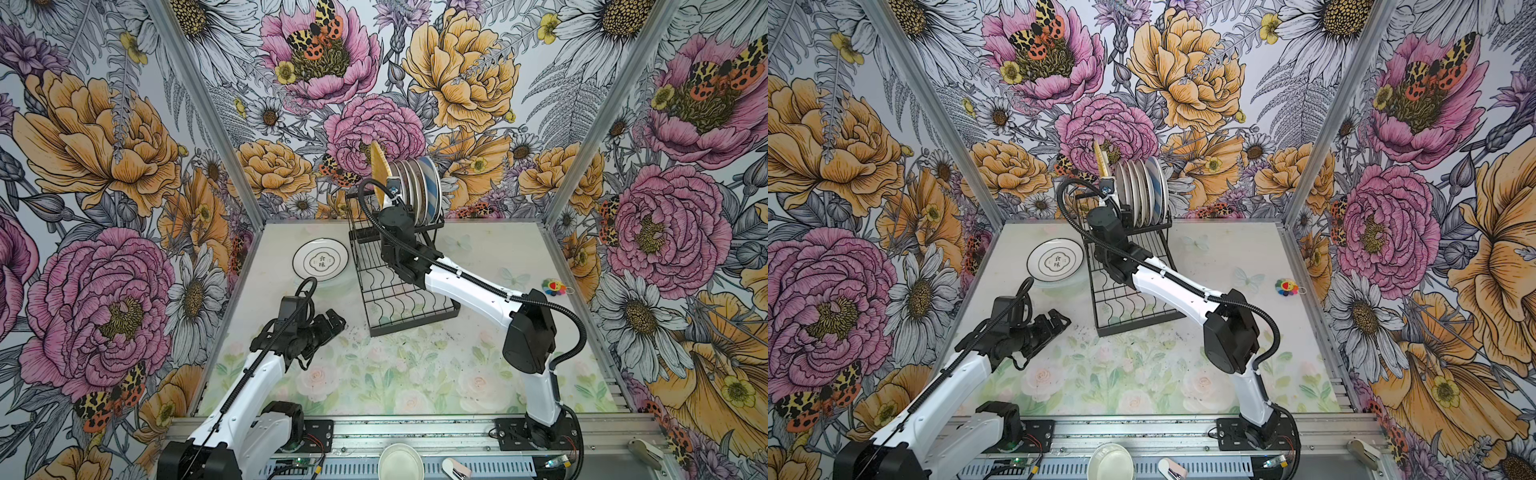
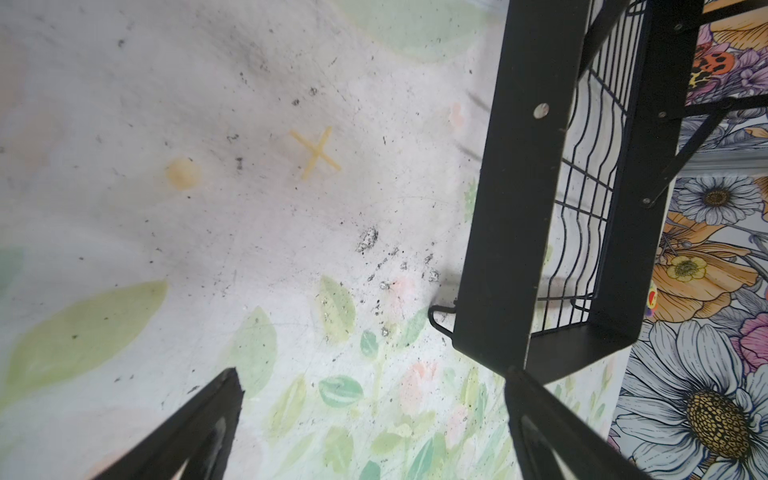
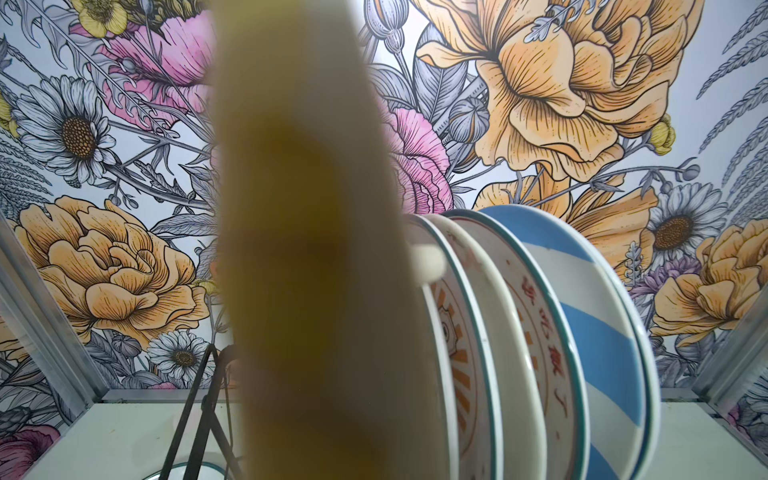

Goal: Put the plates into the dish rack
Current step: 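Carry the upright bamboo tray with the right gripper into the rack beside the plates, then lower the bamboo tray into a rack slot beside the plates with the right gripper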

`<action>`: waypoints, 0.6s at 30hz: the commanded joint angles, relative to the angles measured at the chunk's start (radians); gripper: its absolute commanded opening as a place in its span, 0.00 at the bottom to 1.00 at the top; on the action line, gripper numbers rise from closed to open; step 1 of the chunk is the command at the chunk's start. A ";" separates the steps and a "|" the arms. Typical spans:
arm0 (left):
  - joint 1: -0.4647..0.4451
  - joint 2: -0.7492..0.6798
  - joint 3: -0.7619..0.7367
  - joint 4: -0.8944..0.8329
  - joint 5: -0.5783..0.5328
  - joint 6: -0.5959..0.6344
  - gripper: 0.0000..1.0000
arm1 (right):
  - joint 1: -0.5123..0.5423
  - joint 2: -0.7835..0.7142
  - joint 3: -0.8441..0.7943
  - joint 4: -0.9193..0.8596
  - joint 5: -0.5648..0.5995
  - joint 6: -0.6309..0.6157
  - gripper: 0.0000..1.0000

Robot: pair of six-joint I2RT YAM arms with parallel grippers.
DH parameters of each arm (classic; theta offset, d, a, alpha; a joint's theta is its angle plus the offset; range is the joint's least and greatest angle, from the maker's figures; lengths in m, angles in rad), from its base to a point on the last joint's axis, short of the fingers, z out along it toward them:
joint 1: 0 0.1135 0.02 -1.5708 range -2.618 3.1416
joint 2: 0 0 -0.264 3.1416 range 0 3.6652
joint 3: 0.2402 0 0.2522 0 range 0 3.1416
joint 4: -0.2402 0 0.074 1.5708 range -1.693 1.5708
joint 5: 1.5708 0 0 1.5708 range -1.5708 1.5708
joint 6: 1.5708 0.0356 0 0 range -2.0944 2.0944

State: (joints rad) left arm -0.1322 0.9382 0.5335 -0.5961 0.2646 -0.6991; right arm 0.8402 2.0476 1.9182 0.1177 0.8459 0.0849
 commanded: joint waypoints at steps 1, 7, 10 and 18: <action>0.007 0.000 -0.012 0.027 0.026 0.023 0.99 | -0.011 0.011 0.068 0.056 0.039 0.018 0.00; 0.007 0.002 -0.012 0.028 0.026 0.025 0.99 | -0.022 0.032 0.077 0.047 0.053 0.031 0.00; 0.007 0.004 -0.011 0.029 0.024 0.024 0.99 | -0.029 0.043 0.081 0.031 0.044 0.049 0.00; 0.009 0.004 -0.012 0.028 0.023 0.024 0.99 | -0.034 0.068 0.101 0.011 0.022 0.073 0.00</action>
State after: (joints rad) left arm -0.1322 0.9390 0.5327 -0.5934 0.2714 -0.6987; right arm 0.8116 2.1120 1.9480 0.0860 0.8665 0.1303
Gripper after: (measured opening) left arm 0.987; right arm 0.106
